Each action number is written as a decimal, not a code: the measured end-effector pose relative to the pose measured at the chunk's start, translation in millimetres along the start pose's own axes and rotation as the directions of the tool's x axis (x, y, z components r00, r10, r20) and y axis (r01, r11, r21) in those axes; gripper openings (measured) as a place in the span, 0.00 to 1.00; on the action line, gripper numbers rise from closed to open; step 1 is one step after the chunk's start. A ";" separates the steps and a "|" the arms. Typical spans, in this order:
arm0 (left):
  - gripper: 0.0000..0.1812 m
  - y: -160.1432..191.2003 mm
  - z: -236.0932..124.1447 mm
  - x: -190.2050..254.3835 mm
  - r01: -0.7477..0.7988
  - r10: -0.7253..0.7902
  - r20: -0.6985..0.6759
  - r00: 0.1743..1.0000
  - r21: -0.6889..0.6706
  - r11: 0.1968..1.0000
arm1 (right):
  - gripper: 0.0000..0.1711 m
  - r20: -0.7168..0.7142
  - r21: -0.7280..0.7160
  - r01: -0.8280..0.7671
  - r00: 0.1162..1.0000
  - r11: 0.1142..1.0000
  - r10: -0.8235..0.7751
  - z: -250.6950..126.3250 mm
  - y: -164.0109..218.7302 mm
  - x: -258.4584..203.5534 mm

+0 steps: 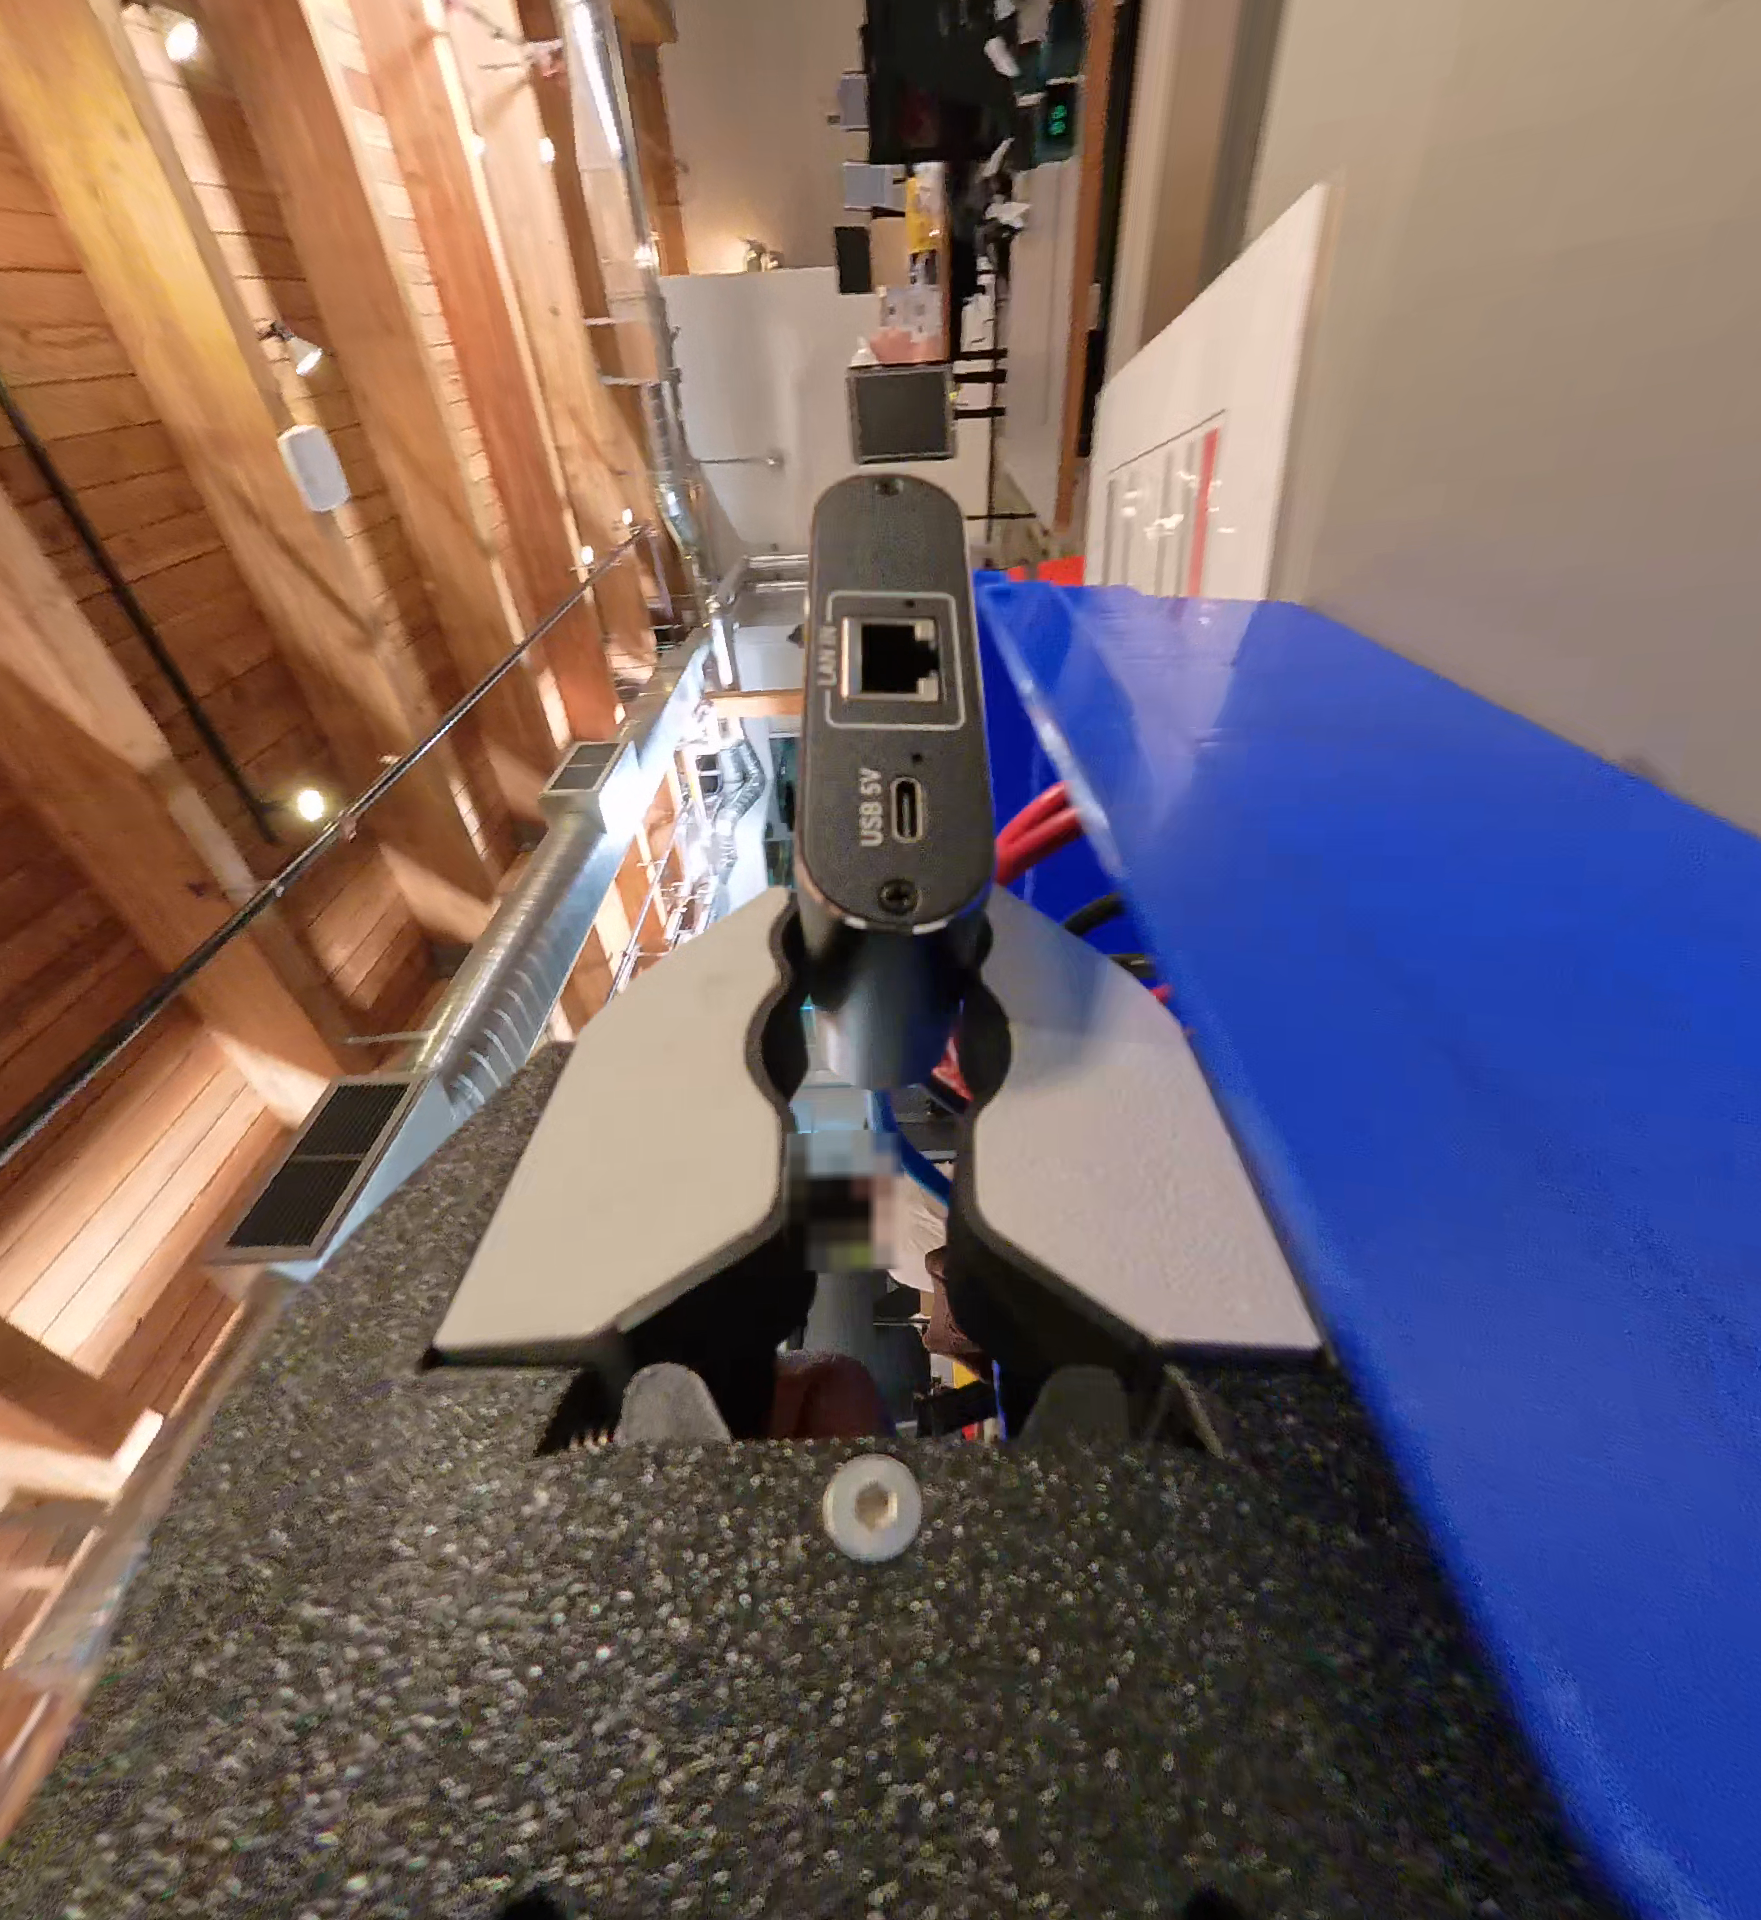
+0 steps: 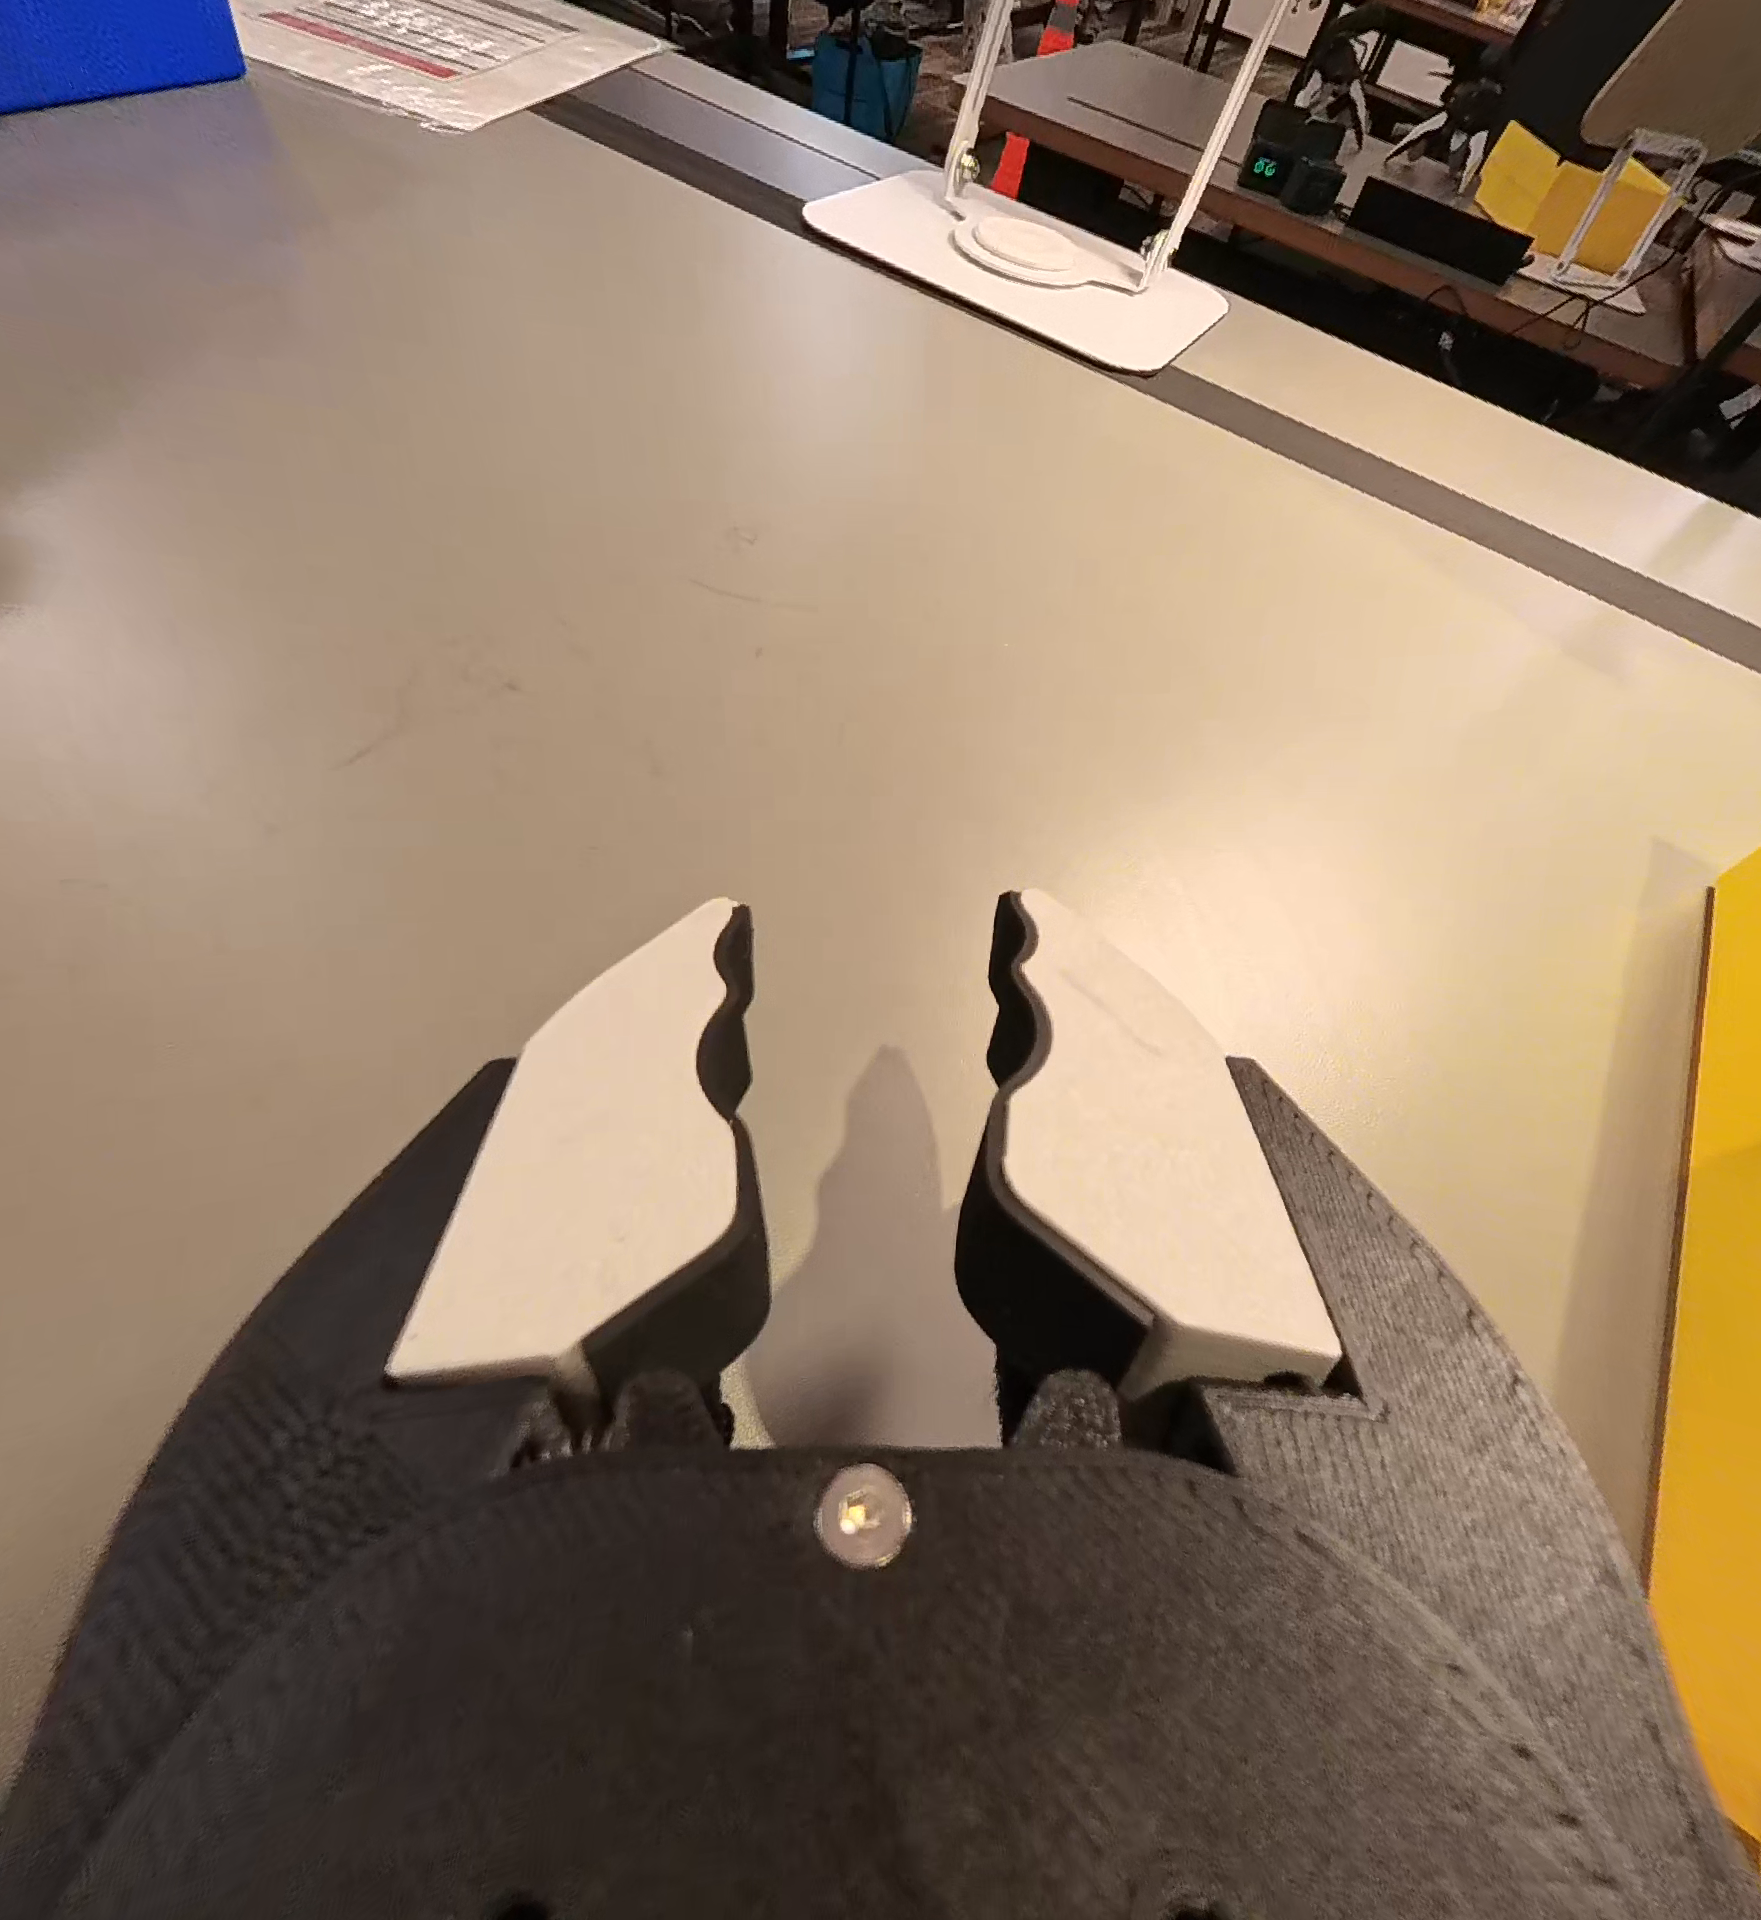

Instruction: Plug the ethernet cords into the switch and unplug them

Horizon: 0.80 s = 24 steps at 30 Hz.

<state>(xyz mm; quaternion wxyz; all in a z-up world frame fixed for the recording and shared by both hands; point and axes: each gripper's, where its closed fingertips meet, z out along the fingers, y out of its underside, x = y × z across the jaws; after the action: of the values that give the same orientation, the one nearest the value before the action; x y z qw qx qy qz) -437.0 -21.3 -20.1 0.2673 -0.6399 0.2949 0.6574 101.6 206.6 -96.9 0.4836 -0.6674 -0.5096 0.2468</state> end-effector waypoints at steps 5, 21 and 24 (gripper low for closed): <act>0.14 5.2 -10.2 -46.7 0.029 -0.028 0.147 0.989 -0.008 1.000 | 0.26 -0.001 -0.005 0.004 1.000 1.000 -0.004 0.7 0.5 -0.4; 0.14 -138.0 -124.7 -260.2 -0.087 -0.128 0.596 0.793 0.319 0.944 | 0.26 -0.006 0.000 0.009 1.000 1.000 -0.009 0.3 -0.2 -0.4; 0.14 -194.9 -152.8 -269.4 -0.086 -0.223 0.578 0.785 0.458 0.885 | 0.26 -0.005 0.005 0.010 1.000 1.000 -0.010 -0.1 -0.7 -0.6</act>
<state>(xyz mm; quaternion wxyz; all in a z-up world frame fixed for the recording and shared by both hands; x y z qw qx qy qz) -180.2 7.4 239.0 0.5171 -0.3188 0.3145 0.7295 101.2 206.0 -96.4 0.4876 -0.6644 -0.5111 0.2440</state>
